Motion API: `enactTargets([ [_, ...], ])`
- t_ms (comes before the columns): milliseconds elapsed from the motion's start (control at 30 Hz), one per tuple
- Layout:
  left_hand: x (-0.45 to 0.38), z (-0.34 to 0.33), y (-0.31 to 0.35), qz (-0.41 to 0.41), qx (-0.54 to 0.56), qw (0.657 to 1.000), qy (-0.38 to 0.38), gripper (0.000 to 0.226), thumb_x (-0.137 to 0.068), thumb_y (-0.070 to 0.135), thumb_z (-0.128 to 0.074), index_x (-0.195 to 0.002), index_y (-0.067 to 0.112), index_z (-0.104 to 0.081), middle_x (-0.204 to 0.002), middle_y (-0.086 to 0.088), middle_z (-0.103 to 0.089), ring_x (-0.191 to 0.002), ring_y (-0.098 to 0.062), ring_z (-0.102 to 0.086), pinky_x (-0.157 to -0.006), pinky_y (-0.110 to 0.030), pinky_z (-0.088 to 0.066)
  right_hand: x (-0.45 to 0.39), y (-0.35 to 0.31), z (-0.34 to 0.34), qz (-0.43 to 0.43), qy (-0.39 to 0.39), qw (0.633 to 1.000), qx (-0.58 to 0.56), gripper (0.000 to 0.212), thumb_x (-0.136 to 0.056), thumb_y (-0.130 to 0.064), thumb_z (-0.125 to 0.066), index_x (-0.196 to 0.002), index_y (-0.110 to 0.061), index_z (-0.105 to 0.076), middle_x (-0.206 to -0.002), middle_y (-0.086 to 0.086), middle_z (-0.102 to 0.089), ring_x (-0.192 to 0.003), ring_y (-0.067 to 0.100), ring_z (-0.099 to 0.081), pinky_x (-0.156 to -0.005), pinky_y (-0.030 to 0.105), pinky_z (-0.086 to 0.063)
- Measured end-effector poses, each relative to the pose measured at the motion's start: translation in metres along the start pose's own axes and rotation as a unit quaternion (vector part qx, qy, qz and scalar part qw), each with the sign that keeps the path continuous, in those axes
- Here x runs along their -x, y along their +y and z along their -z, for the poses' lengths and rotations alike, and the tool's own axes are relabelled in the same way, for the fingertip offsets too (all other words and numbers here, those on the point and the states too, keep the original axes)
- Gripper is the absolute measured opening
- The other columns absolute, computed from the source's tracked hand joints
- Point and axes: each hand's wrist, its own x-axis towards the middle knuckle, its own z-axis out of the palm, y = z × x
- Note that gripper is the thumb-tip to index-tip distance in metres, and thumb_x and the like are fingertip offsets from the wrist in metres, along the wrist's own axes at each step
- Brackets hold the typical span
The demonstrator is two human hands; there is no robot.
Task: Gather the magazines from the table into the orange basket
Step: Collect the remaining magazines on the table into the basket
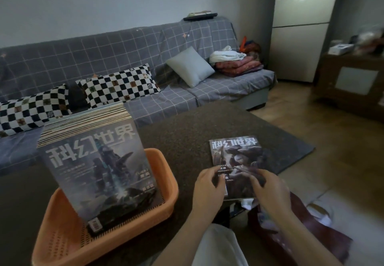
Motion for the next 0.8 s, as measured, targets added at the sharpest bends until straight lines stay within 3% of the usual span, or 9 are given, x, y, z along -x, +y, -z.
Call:
enactTargets([
  [100,-0.002,-0.021,0.001,0.058,0.010,0.998,-0.033,0.040,-0.096,0.026,-0.053,-0.136,0.022,-0.051,-0.134,0.004,-0.050,-0.118,-0.006,-0.051,-0.099,-0.027,-0.048,-0.008,0.028,0.003,-0.058,-0.043,0.996,0.050,0.050,-0.090,-0.045,-0.051,-0.133,-0.019,-0.048,-0.130,0.006,-0.055,-0.119,0.026,-0.047,-0.097,0.038,-0.041],
  [200,-0.002,-0.032,-0.002,0.099,0.037,0.993,-0.045,0.043,-0.096,0.025,-0.053,-0.139,0.021,-0.047,-0.141,0.001,-0.045,-0.123,-0.011,-0.050,-0.102,-0.033,-0.048,-0.016,0.046,0.002,-0.107,-0.081,0.990,-0.047,0.056,-0.090,-0.039,-0.055,-0.137,-0.011,-0.043,-0.129,0.011,-0.054,-0.115,0.027,-0.052,-0.093,0.040,-0.046],
  [267,-0.005,-0.035,-0.004,0.124,0.051,0.990,-0.031,0.044,-0.096,0.024,-0.054,-0.139,0.021,-0.047,-0.141,-0.001,-0.046,-0.122,-0.013,-0.051,-0.099,-0.034,-0.050,-0.019,0.053,0.002,-0.120,-0.073,0.985,-0.103,0.048,-0.090,-0.031,-0.058,-0.131,-0.006,-0.050,-0.120,0.011,-0.060,-0.105,0.025,-0.056,-0.085,0.036,-0.049],
  [400,-0.015,-0.036,-0.002,0.199,0.110,0.973,-0.023,0.048,-0.095,0.022,-0.055,-0.142,0.021,-0.042,-0.141,-0.005,-0.048,-0.123,-0.016,-0.051,-0.078,-0.021,-0.050,-0.026,0.062,0.005,-0.207,-0.080,0.951,-0.216,0.031,-0.089,-0.024,-0.061,-0.114,-0.006,-0.060,-0.095,0.008,-0.067,-0.078,0.021,-0.066,-0.066,0.032,-0.053],
  [500,-0.017,-0.033,0.000,0.228,0.150,0.962,-0.019,0.049,-0.095,0.018,-0.055,-0.142,0.018,-0.042,-0.140,-0.007,-0.050,-0.122,-0.020,-0.054,-0.094,-0.036,-0.051,-0.026,0.062,0.011,-0.240,-0.108,0.917,-0.300,0.022,-0.089,-0.017,-0.061,-0.106,-0.006,-0.053,-0.091,0.009,-0.062,-0.056,0.017,-0.068,-0.043,0.023,-0.050],
  [567,-0.014,-0.030,0.000,0.240,0.166,0.956,-0.019,0.048,-0.095,0.016,-0.056,-0.141,0.016,-0.043,-0.139,-0.008,-0.052,-0.120,-0.021,-0.056,-0.094,-0.037,-0.052,-0.022,0.061,0.017,-0.242,-0.111,0.895,-0.358,0.014,-0.089,-0.011,-0.060,-0.100,-0.011,-0.050,-0.087,0.006,-0.059,-0.051,0.017,-0.068,-0.040,0.021,-0.049],
  [734,-0.002,-0.024,0.000,0.264,0.221,0.938,-0.029,0.048,-0.094,0.014,-0.057,-0.140,0.014,-0.044,-0.130,-0.005,-0.056,-0.104,-0.017,-0.062,-0.066,-0.023,-0.051,-0.003,0.060,0.033,-0.238,-0.122,0.823,-0.502,0.015,-0.091,-0.004,-0.055,-0.104,-0.009,-0.049,-0.089,0.023,-0.066,-0.057,0.027,-0.069,-0.044,0.027,-0.052],
  [800,0.002,-0.020,0.002,0.261,0.242,0.934,-0.026,0.048,-0.093,0.015,-0.059,-0.138,0.014,-0.045,-0.118,0.002,-0.058,-0.093,-0.012,-0.063,-0.064,-0.023,-0.050,0.006,0.057,0.038,-0.231,-0.120,0.809,-0.527,0.012,-0.091,-0.005,-0.055,-0.102,-0.008,-0.051,-0.086,0.022,-0.066,-0.058,0.026,-0.069,-0.045,0.026,-0.053],
])
